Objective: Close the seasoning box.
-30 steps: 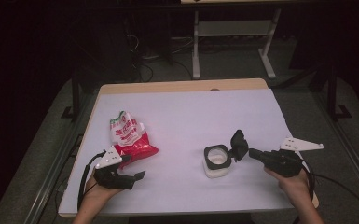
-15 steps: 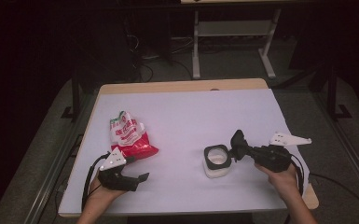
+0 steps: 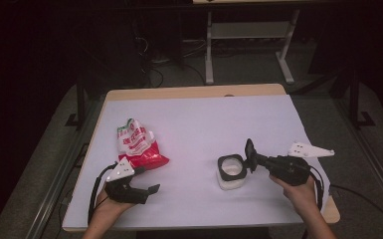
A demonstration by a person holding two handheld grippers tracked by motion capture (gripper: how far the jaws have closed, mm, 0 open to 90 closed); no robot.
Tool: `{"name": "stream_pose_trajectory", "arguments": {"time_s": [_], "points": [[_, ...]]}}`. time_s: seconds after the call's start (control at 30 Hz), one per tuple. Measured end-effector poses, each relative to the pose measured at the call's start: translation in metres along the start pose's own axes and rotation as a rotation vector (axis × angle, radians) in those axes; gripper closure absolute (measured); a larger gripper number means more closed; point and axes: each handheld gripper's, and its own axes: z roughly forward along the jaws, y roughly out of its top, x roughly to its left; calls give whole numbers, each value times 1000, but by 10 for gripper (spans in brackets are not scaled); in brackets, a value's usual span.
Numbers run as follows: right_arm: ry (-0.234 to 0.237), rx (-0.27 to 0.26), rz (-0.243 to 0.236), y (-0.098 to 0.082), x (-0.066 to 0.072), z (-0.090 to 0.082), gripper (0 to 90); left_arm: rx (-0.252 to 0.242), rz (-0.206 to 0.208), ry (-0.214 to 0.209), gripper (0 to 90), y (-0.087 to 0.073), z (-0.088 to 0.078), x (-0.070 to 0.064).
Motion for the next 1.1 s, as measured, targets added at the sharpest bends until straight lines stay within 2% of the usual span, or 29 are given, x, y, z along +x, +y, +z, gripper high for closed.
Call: {"name": "stream_pose_trajectory", "arguments": {"time_s": [0.13,0.23,0.37,0.6,0.7,0.87,1.1], "points": [[31,22,-19,0,7,8,900,0,-2,2,157,-1,0,-1],[31,32,-39,0,11,13,900,-2,-3,3,157,-1,0,0],[27,19,-23,0,8,9,900,-6,-6,2,156,1,0,-2],[-30,2,-2,-3,-6,-3,900,0,-9,-1,156,1,2,-2],[-63,1,-8,-5,-12,-8,897,3,-6,-6,156,1,3,-2],[-116,8,5,-9,-20,-15,800,5,-4,-8,156,-2,3,-2],[-171,40,-2,-16,-27,-20,580,-12,-10,-4,156,-2,-2,-1]]}}
